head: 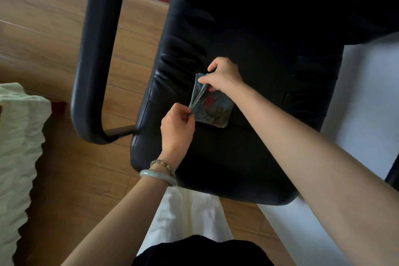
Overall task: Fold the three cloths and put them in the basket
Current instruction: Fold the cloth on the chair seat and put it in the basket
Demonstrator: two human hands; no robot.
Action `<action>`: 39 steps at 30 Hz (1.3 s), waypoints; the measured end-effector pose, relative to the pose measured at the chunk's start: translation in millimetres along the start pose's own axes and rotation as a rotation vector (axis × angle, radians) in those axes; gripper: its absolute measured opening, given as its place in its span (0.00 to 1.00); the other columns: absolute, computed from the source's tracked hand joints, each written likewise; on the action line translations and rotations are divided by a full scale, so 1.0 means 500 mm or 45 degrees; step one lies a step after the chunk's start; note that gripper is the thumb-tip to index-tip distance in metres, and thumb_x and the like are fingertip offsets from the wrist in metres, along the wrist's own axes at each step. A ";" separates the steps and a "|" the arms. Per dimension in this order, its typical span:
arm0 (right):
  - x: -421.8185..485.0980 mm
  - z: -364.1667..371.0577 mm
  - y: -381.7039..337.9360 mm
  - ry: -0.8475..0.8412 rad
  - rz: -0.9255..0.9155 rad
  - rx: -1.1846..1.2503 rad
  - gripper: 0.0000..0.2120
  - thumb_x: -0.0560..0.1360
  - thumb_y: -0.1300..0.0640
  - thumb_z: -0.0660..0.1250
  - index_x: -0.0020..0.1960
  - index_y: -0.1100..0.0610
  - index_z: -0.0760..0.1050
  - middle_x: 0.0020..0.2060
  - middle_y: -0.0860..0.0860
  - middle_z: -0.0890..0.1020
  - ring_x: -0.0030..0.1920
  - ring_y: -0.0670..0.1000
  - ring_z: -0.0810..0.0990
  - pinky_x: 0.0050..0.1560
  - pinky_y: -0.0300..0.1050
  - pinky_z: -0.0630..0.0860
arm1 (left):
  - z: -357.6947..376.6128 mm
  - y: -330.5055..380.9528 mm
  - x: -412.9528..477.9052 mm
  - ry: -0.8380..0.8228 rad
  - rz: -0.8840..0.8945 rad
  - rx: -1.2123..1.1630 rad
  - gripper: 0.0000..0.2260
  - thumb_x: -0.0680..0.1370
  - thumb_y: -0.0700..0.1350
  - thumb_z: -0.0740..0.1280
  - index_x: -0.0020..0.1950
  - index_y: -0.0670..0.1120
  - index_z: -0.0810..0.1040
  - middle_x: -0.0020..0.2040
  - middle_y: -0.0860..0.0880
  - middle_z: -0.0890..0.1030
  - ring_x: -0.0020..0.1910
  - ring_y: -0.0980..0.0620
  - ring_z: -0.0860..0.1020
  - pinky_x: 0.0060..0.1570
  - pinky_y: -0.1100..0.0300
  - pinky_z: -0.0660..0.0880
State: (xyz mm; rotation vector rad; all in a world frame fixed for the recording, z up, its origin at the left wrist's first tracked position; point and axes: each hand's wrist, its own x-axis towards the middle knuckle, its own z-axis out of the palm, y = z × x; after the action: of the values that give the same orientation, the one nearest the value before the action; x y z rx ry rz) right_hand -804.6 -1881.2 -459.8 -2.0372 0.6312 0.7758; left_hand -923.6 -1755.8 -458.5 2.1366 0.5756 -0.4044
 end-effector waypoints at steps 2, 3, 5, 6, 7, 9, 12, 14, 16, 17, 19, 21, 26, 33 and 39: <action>0.001 0.002 0.000 -0.042 -0.031 0.014 0.16 0.69 0.56 0.75 0.52 0.58 0.74 0.50 0.55 0.77 0.42 0.51 0.83 0.38 0.42 0.82 | 0.002 -0.006 0.005 0.002 -0.024 0.009 0.04 0.73 0.41 0.68 0.47 0.45 0.77 0.44 0.51 0.80 0.42 0.54 0.79 0.45 0.61 0.74; 0.001 0.000 0.002 -0.083 -0.046 0.018 0.16 0.69 0.55 0.74 0.54 0.58 0.74 0.50 0.54 0.77 0.42 0.51 0.83 0.38 0.40 0.82 | 0.001 -0.009 0.006 0.000 -0.015 0.026 0.05 0.74 0.41 0.68 0.48 0.45 0.76 0.46 0.50 0.79 0.43 0.54 0.79 0.45 0.61 0.74; -0.004 -0.014 0.012 -0.133 -0.125 -0.032 0.15 0.71 0.55 0.72 0.55 0.55 0.74 0.50 0.53 0.79 0.42 0.49 0.82 0.41 0.40 0.81 | -0.004 -0.016 0.007 -0.003 0.085 0.125 0.08 0.75 0.42 0.68 0.54 0.44 0.75 0.51 0.49 0.76 0.48 0.51 0.77 0.48 0.60 0.72; -0.011 -0.025 0.021 -0.116 -0.197 -0.097 0.14 0.72 0.56 0.70 0.56 0.54 0.74 0.49 0.52 0.80 0.42 0.47 0.81 0.43 0.40 0.80 | -0.006 -0.020 0.008 0.002 0.194 0.222 0.11 0.76 0.42 0.67 0.57 0.44 0.74 0.54 0.48 0.75 0.51 0.49 0.75 0.51 0.58 0.72; -0.020 -0.036 0.035 -0.067 -0.282 -0.181 0.13 0.72 0.58 0.68 0.56 0.54 0.75 0.48 0.51 0.80 0.43 0.46 0.80 0.45 0.39 0.78 | -0.008 -0.024 0.009 0.006 0.332 0.338 0.12 0.76 0.42 0.66 0.59 0.43 0.74 0.56 0.46 0.75 0.54 0.47 0.74 0.54 0.56 0.70; -0.043 -0.057 0.074 0.064 -0.462 -0.379 0.12 0.73 0.62 0.66 0.56 0.55 0.76 0.50 0.49 0.77 0.49 0.46 0.76 0.48 0.38 0.74 | -0.009 -0.030 0.015 -0.006 0.622 0.552 0.15 0.76 0.41 0.65 0.62 0.43 0.74 0.61 0.45 0.75 0.58 0.44 0.72 0.56 0.53 0.69; -0.070 -0.070 0.153 0.153 -0.686 -0.678 0.14 0.74 0.63 0.65 0.60 0.58 0.75 0.54 0.51 0.75 0.57 0.50 0.72 0.54 0.43 0.72 | -0.004 -0.035 0.032 -0.153 0.950 0.812 0.20 0.76 0.42 0.61 0.68 0.43 0.71 0.68 0.45 0.72 0.65 0.45 0.70 0.60 0.51 0.68; -0.075 -0.067 0.199 0.133 -0.741 -0.823 0.17 0.74 0.63 0.66 0.63 0.60 0.74 0.60 0.55 0.75 0.61 0.55 0.72 0.58 0.51 0.74 | -0.001 -0.041 0.044 -0.243 1.031 0.957 0.22 0.75 0.43 0.61 0.70 0.44 0.69 0.70 0.45 0.70 0.68 0.45 0.69 0.63 0.50 0.66; -0.073 -0.061 0.226 0.099 -0.713 -0.889 0.19 0.75 0.62 0.66 0.65 0.60 0.73 0.66 0.56 0.72 0.65 0.58 0.70 0.62 0.55 0.72 | 0.000 -0.045 0.052 -0.300 0.988 1.059 0.22 0.75 0.44 0.62 0.70 0.44 0.70 0.70 0.44 0.71 0.68 0.43 0.70 0.63 0.48 0.66; -0.071 -0.060 0.231 0.071 -0.697 -0.886 0.19 0.75 0.62 0.65 0.66 0.60 0.72 0.68 0.56 0.71 0.67 0.58 0.68 0.65 0.55 0.70 | 0.000 -0.046 0.054 -0.326 0.957 1.086 0.22 0.76 0.45 0.61 0.70 0.44 0.70 0.70 0.44 0.71 0.68 0.43 0.70 0.63 0.47 0.66; -0.066 -0.060 0.231 0.039 -0.676 -0.790 0.18 0.76 0.63 0.63 0.66 0.59 0.72 0.69 0.55 0.69 0.68 0.56 0.67 0.67 0.51 0.67 | -0.002 -0.044 0.056 -0.365 0.928 1.082 0.22 0.76 0.47 0.57 0.69 0.44 0.70 0.70 0.44 0.71 0.68 0.42 0.69 0.64 0.46 0.66; -0.063 -0.064 0.219 0.084 -0.576 -0.566 0.16 0.76 0.65 0.61 0.63 0.58 0.75 0.66 0.54 0.72 0.65 0.53 0.70 0.65 0.45 0.68 | -0.002 -0.040 0.057 -0.371 0.895 0.940 0.21 0.76 0.46 0.57 0.68 0.42 0.71 0.70 0.43 0.71 0.68 0.41 0.68 0.64 0.47 0.66; -0.037 -0.076 0.194 0.170 0.036 0.157 0.14 0.76 0.63 0.62 0.61 0.56 0.73 0.55 0.54 0.78 0.51 0.48 0.79 0.53 0.45 0.78 | 0.006 -0.016 0.050 -0.321 0.460 0.353 0.24 0.77 0.42 0.66 0.71 0.39 0.64 0.68 0.41 0.67 0.67 0.45 0.67 0.67 0.56 0.64; -0.034 -0.061 0.183 -0.094 0.328 0.499 0.21 0.73 0.60 0.70 0.64 0.61 0.72 0.56 0.56 0.79 0.54 0.53 0.79 0.52 0.48 0.80 | 0.038 0.019 0.053 -0.205 0.042 0.232 0.21 0.75 0.42 0.67 0.66 0.41 0.67 0.62 0.43 0.72 0.61 0.49 0.70 0.51 0.70 0.61; -0.037 -0.065 0.177 -0.067 0.269 0.483 0.07 0.73 0.58 0.70 0.50 0.57 0.75 0.44 0.49 0.78 0.45 0.46 0.77 0.47 0.42 0.78 | 0.044 0.029 0.077 -0.225 -0.160 0.197 0.23 0.73 0.43 0.69 0.66 0.41 0.68 0.56 0.47 0.76 0.53 0.50 0.75 0.44 0.68 0.70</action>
State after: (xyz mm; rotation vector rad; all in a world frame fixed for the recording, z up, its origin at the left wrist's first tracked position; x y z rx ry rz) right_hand -867.3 -1951.8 -478.8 -1.6179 0.9005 0.7620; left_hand -885.1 -1771.4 -480.0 2.1891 0.5944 -0.7207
